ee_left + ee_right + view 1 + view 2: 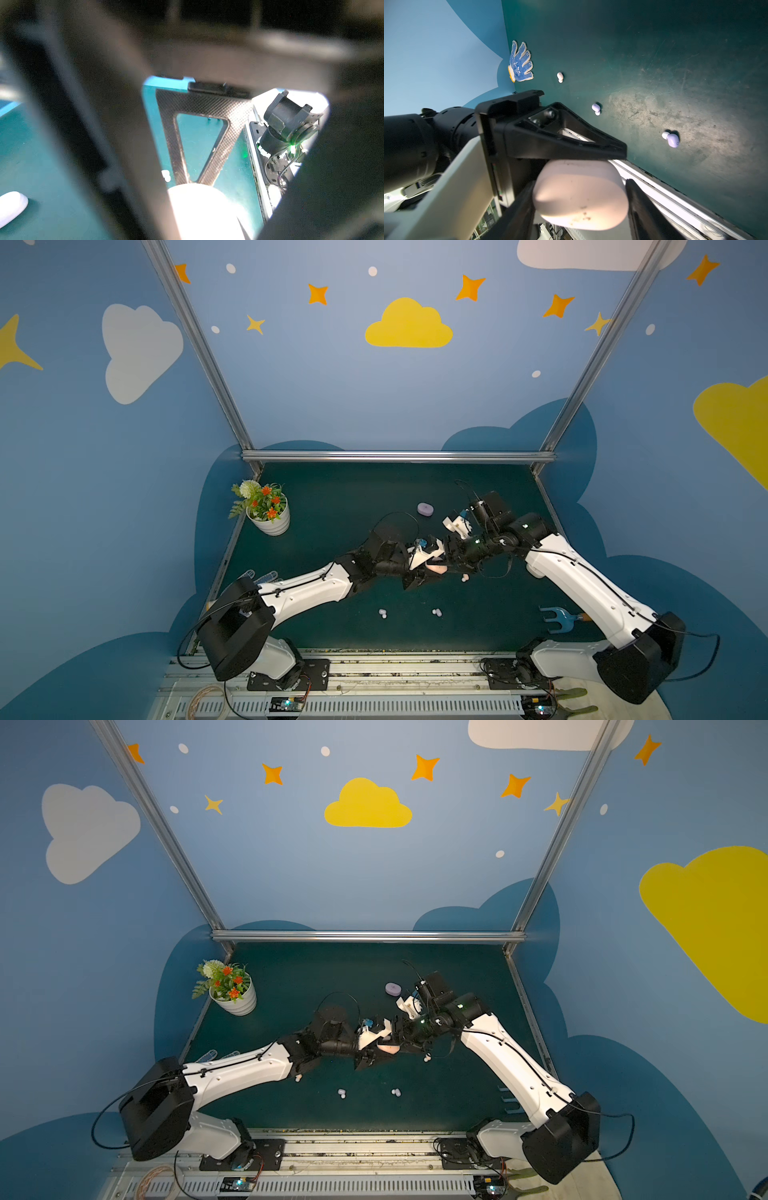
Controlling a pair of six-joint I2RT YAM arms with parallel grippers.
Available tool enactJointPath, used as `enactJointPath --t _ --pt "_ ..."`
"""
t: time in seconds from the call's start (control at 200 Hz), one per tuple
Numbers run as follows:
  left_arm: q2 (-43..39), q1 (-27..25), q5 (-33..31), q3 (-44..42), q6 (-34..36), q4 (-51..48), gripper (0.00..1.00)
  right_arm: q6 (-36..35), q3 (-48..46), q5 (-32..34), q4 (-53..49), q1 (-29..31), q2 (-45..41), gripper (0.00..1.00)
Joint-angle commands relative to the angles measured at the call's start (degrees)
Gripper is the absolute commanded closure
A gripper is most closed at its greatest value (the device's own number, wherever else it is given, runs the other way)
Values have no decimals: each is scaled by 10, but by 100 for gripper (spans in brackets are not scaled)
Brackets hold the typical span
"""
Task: Insert the wireless bluetooth earbuds into the charging case
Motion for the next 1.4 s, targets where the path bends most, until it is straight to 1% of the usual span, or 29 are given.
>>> enactJointPath --t 0.0,0.155,0.385,0.471,0.551,0.626,0.691,0.806,0.921,1.126,1.392 --pt "-12 1 5 -12 -12 9 67 -6 15 -6 5 -3 -9 29" --pt "-15 6 7 -16 -20 9 67 -9 9 -5 -6 -16 -26 23" --pt "-21 16 32 -22 -53 21 68 -33 -15 4 -38 -60 -57 22" --pt "-25 19 48 -24 -66 24 69 -74 -33 11 -55 -84 -69 21" --pt "-25 22 76 -24 -80 24 71 -141 -35 28 -70 -92 -78 21" --pt "-24 26 97 -22 -88 19 72 -195 -29 51 -76 -79 -89 20" --pt "-22 28 109 -20 -90 13 73 -225 -29 73 -68 -66 -107 19" --pt "-15 32 137 -9 -96 11 74 -253 -40 95 -39 -36 -140 19" --pt "-4 35 163 2 -105 10 74 -275 -41 103 -30 -13 -145 19" --pt "1 36 179 8 -107 6 74 -281 -40 138 -12 30 -135 19" --pt "2 35 181 12 -106 1 75 -282 -36 148 10 62 -111 18"
